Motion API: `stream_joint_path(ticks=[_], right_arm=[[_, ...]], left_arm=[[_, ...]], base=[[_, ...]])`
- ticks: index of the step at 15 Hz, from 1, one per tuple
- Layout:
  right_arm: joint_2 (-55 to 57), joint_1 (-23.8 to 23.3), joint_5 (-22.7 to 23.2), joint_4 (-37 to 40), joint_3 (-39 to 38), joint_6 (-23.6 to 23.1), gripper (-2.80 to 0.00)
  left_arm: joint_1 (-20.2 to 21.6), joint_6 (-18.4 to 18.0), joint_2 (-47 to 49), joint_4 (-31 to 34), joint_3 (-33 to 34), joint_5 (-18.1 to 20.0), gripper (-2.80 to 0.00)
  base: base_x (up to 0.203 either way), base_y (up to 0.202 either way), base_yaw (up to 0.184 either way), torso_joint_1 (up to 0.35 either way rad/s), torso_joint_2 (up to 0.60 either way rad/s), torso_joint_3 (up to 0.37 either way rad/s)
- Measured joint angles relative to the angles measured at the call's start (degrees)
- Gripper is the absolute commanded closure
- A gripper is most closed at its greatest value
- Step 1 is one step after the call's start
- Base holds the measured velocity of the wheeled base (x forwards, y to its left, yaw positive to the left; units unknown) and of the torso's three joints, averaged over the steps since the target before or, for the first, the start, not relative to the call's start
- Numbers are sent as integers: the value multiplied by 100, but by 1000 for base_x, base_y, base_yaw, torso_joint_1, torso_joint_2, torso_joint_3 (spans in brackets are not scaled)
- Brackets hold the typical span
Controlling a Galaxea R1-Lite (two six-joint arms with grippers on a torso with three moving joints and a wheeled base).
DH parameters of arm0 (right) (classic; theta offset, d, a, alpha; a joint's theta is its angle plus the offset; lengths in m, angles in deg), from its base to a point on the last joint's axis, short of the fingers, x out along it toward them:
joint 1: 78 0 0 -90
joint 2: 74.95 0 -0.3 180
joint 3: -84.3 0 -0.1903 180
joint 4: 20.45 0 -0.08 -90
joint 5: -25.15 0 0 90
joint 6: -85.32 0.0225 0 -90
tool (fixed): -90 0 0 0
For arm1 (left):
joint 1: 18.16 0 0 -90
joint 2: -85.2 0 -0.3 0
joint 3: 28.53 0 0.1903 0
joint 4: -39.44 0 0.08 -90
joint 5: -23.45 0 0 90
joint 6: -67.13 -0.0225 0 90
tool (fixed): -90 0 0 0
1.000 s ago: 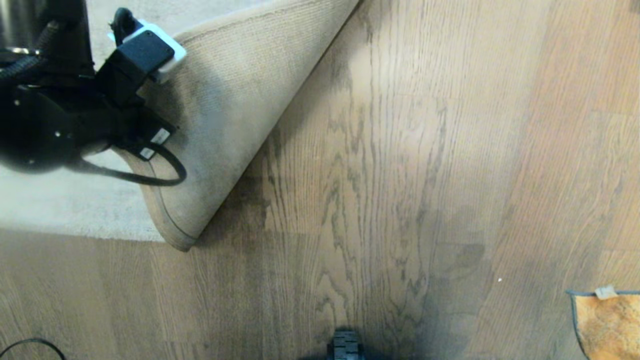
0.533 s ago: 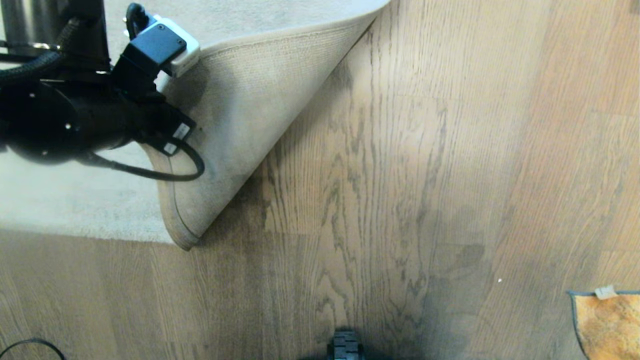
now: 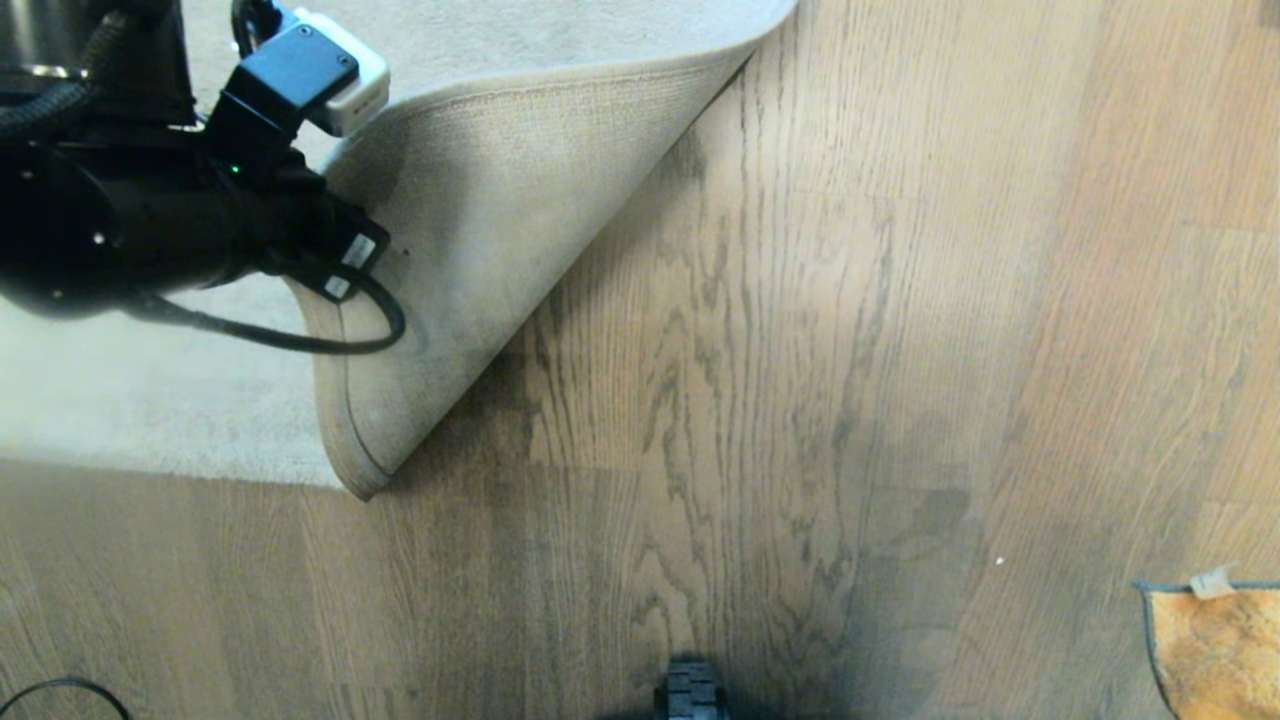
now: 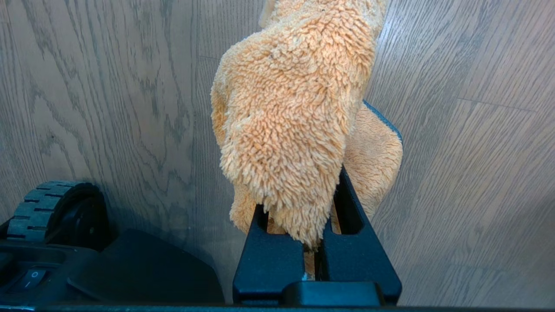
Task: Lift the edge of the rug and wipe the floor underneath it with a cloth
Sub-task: Lift up the carpet
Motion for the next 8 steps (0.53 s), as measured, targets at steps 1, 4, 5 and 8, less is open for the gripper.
stream_joint_path(ticks=[1, 4, 5, 8], right_arm=[[0, 0, 0, 0, -2, 12, 0], [0, 11, -6, 9, 9, 103, 0], [0, 17, -10, 12, 21, 89, 0], [87, 22, 136, 77, 222, 66, 0]], left_arm=[[-1, 0, -12, 1, 2, 0, 0], [-91, -2, -20, -4, 2, -48, 0], [-107, -1, -20, -7, 5, -72, 0], [-119, 5, 5, -12, 22, -80, 0]], base=[[0, 0, 0, 0, 0, 0], [0, 0, 0, 0, 0, 0], [0, 0, 0, 0, 0, 0], [0, 0, 0, 0, 0, 0]])
